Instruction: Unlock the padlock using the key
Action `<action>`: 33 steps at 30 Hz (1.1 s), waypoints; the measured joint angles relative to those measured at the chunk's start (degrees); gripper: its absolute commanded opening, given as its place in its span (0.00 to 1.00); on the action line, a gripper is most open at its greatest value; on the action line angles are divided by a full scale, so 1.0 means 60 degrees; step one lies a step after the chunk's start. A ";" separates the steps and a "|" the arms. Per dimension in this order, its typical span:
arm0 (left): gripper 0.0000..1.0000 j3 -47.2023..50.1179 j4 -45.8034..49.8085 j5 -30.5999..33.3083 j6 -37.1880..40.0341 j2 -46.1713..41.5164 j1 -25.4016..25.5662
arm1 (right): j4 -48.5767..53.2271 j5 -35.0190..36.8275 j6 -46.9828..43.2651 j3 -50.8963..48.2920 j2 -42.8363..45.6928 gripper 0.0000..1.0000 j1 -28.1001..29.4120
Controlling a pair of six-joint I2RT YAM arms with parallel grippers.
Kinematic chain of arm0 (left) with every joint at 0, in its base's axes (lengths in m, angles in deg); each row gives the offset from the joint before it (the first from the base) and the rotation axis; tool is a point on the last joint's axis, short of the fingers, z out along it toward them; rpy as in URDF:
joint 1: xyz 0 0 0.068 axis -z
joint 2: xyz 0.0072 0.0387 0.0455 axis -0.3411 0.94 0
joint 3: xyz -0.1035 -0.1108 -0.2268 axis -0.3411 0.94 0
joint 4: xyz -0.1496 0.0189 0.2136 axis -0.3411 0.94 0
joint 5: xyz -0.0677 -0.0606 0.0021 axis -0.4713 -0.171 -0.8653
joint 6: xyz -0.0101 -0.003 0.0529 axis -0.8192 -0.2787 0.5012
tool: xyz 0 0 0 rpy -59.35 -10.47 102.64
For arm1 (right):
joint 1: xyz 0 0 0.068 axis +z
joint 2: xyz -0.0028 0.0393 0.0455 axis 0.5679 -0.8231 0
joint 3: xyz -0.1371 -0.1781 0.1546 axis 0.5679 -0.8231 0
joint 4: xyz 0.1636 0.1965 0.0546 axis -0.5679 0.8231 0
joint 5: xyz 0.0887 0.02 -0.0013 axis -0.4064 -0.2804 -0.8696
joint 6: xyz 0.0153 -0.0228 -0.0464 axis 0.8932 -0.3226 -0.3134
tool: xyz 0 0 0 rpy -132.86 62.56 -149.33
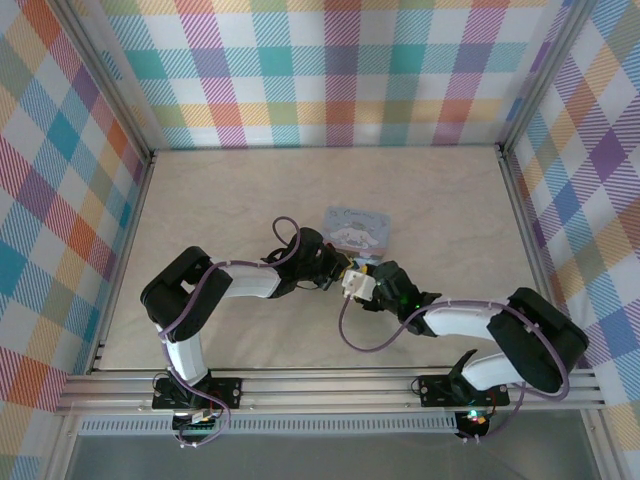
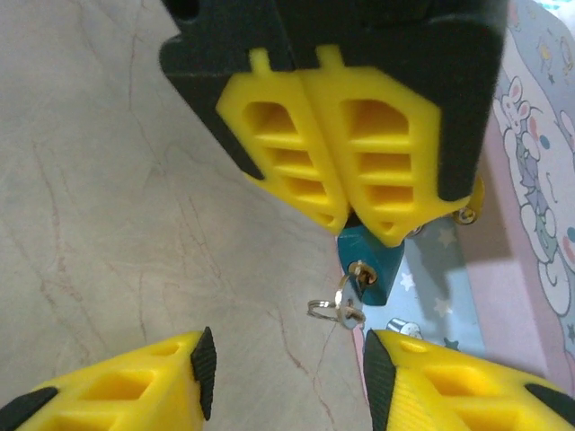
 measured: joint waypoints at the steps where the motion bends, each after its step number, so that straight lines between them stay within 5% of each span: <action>1: 0.04 0.0000 0.0004 0.0000 0.0000 0.0000 0.0000 | -0.0084 0.0036 0.0033 0.0040 -0.0066 0.45 0.0000; 23: 0.04 0.0000 -0.0033 0.0168 -0.0025 0.0000 0.0000 | -0.1053 0.0776 0.0361 0.0306 -0.0907 0.07 0.0000; 33: 0.04 -0.0007 -0.0109 0.0244 -0.0076 0.0000 0.0000 | -0.0477 0.0943 0.0798 0.0535 -0.0721 0.04 0.0011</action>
